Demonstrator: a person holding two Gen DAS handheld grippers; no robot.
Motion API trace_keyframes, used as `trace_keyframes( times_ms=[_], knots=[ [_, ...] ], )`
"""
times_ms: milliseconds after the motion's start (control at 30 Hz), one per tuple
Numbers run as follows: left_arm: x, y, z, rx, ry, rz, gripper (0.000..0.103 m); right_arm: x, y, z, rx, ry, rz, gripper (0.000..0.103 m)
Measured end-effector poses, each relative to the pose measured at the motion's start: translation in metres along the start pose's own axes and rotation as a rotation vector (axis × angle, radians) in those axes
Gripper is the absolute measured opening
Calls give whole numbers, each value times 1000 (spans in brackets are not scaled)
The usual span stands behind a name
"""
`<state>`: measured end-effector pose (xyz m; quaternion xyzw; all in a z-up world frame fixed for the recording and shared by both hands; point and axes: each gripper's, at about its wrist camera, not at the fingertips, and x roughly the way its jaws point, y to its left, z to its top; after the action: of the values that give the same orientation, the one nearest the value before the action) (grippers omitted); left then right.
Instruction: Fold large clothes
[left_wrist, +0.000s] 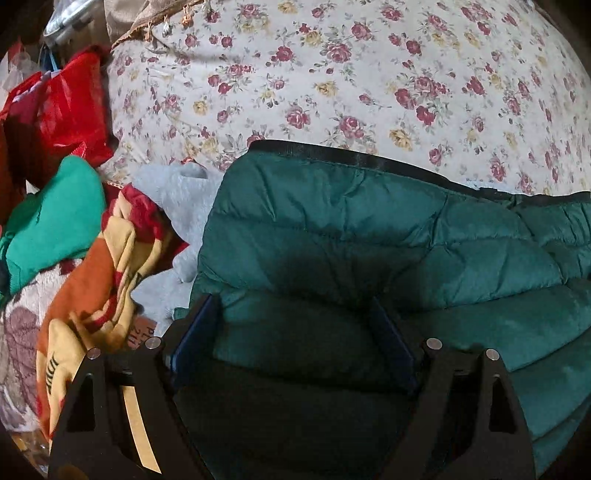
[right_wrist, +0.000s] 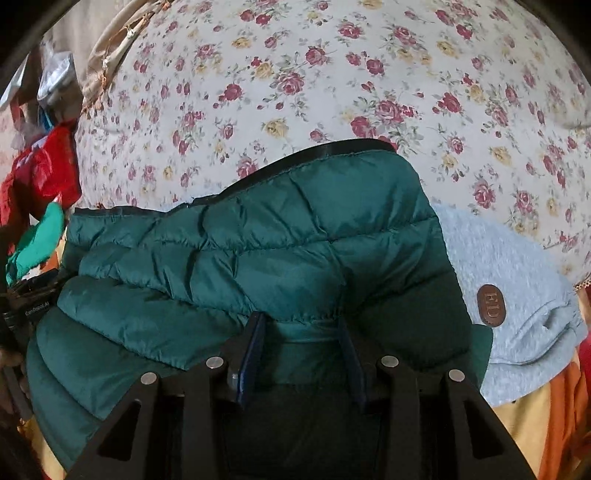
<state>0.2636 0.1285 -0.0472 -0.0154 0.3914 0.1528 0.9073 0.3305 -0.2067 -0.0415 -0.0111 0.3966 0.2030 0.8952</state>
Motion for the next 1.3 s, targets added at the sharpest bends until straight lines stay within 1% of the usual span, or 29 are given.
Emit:
trace_keyframes(
  times_ms=[667, 833, 1000, 1067, 1133, 1233, 1300],
  knots=[
    [-3, -3, -1, 5, -12, 30, 87, -1, 1, -4, -8, -37, -10, 40],
    [-4, 0, -2, -4, -17, 16, 87, -1, 2, -4, -8, -38, -8, 41],
    [-5, -2, -3, 5, -26, 38, 87, -1, 1, -4, -8, -38, -7, 41],
    [-9, -4, -3, 16, -31, 63, 87, -1, 1, -4, -8, -39, -5, 41],
    [-18, -8, -3, 23, -48, 90, 87, -2, 1, -5, -7, -41, -1, 41],
    [-42, -25, -5, 99, -100, 114, 87, -3, 1, -4, -6, -41, 3, 41],
    [-55, -25, -4, 110, -134, 111, 87, -4, 0, -4, -3, -41, 7, 42]
  ],
)
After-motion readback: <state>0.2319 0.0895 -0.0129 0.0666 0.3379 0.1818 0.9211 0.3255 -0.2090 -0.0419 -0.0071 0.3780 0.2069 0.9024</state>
